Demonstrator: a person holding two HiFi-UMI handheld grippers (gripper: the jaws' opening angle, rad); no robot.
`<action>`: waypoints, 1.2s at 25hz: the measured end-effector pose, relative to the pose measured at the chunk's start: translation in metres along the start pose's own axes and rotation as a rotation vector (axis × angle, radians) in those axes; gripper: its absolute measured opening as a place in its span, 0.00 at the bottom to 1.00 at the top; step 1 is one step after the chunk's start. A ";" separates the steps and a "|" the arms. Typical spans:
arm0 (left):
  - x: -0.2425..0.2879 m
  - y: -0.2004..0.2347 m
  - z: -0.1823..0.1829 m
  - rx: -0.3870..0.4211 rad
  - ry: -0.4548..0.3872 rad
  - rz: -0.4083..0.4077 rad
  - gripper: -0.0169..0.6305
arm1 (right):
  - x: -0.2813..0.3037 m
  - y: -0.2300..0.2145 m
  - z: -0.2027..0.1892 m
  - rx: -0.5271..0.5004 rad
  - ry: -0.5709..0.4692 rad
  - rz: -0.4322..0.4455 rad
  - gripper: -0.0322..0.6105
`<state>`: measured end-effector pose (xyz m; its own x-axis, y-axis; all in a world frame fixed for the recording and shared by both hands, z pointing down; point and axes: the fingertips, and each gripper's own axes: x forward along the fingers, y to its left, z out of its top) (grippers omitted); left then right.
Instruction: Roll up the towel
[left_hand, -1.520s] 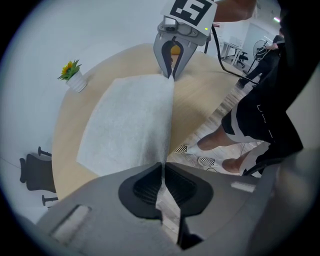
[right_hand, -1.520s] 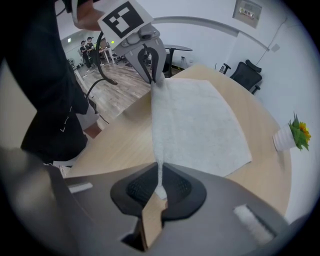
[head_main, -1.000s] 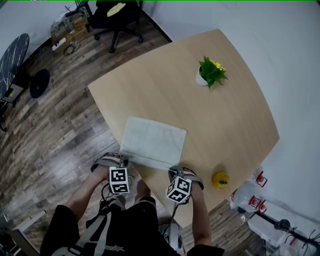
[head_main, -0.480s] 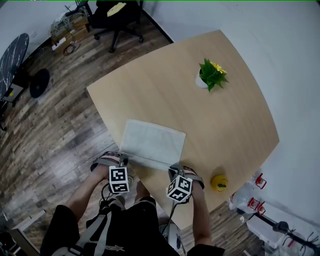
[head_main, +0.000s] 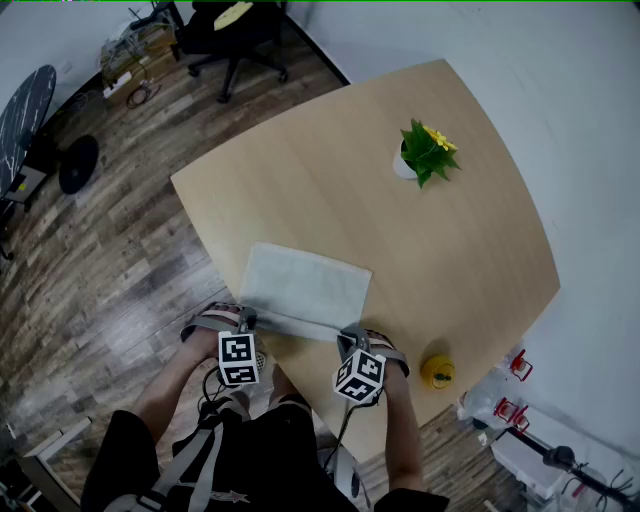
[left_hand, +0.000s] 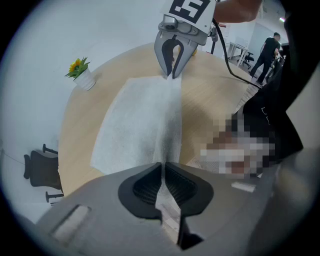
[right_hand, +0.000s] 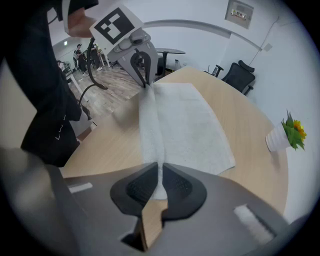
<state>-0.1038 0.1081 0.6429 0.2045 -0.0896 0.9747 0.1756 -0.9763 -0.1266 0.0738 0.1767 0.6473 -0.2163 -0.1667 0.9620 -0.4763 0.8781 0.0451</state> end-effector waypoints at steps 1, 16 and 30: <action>0.001 0.002 0.001 -0.002 0.000 0.002 0.08 | 0.001 -0.002 0.000 -0.001 -0.001 -0.002 0.10; 0.011 0.021 0.000 -0.018 0.009 0.014 0.08 | 0.011 -0.015 0.002 -0.001 -0.004 0.028 0.11; 0.015 0.021 0.001 0.000 0.003 0.022 0.08 | 0.014 -0.015 0.001 0.000 -0.009 0.014 0.11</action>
<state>-0.0956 0.0860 0.6551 0.2055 -0.1113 0.9723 0.1708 -0.9742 -0.1476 0.0771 0.1602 0.6593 -0.2310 -0.1586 0.9599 -0.4733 0.8803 0.0316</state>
